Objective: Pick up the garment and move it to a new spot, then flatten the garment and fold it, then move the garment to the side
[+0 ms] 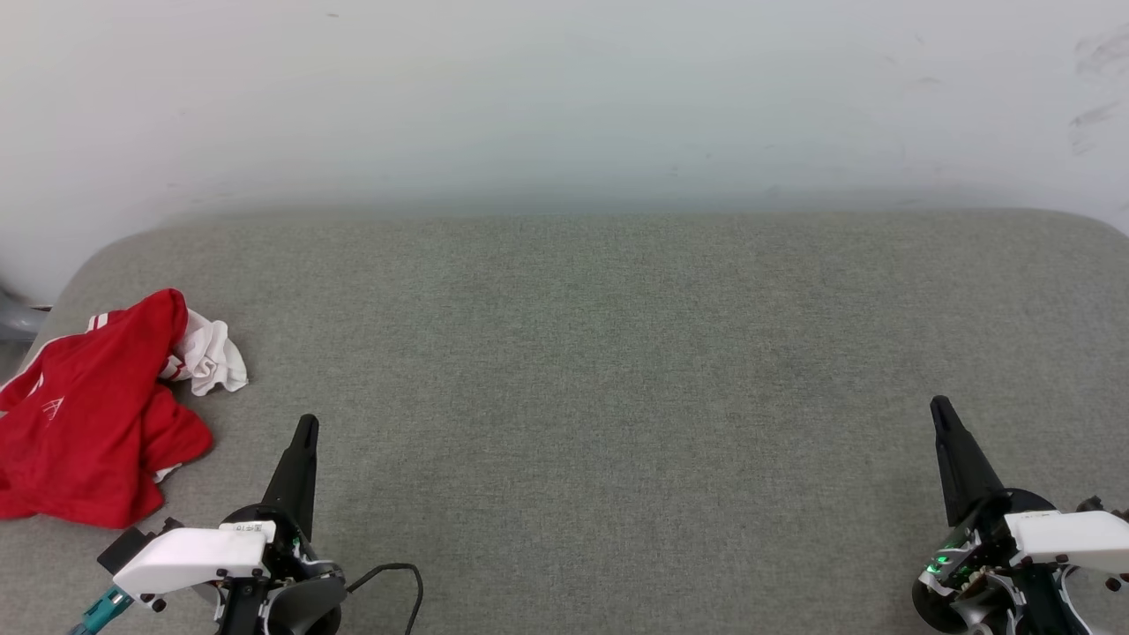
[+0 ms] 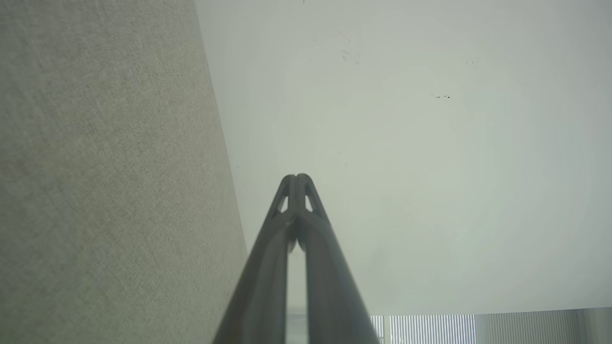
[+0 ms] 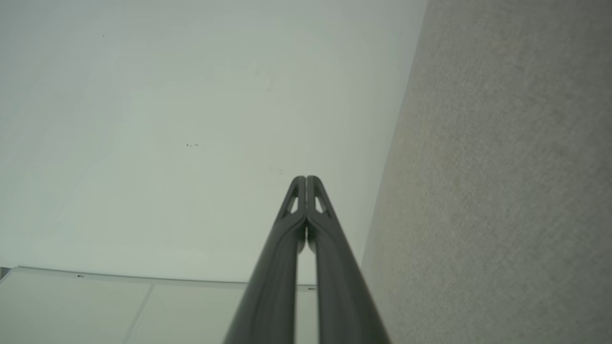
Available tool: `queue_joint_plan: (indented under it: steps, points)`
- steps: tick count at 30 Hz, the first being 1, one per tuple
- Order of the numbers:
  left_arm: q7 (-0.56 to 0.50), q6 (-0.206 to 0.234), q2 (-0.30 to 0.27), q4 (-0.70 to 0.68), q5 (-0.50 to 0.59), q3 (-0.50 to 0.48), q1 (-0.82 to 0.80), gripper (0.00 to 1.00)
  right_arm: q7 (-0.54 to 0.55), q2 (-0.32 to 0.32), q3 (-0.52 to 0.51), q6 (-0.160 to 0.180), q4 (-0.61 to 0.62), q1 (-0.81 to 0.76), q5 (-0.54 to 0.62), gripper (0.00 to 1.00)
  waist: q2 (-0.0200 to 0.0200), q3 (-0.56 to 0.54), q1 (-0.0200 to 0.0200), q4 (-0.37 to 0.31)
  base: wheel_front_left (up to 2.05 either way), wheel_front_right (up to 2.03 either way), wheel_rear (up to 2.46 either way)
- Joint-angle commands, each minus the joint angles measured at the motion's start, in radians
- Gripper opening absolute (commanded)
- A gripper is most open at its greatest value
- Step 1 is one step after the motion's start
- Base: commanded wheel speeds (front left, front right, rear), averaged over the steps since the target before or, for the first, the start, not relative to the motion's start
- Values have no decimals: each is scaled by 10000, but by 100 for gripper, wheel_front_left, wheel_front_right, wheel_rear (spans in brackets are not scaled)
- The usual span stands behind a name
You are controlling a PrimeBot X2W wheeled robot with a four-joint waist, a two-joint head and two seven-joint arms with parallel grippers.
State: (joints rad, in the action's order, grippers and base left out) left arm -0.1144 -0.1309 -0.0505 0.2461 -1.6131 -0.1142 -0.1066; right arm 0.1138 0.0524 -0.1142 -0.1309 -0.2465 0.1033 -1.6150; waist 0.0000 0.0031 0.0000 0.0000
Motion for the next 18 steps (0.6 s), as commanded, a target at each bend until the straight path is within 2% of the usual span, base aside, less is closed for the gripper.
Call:
queue_joint_plan:
  steps: [1,18]
  points:
    - [-23,-24,25,-12,0,-24,-58,0,13,-33,-6,3,-12,124,57,0,0,0,0,0,0,0,0]
    - [-23,-23,25,-12,0,-23,-58,0,9,-34,-2,3,-12,124,53,0,0,0,0,0,0,0,0]
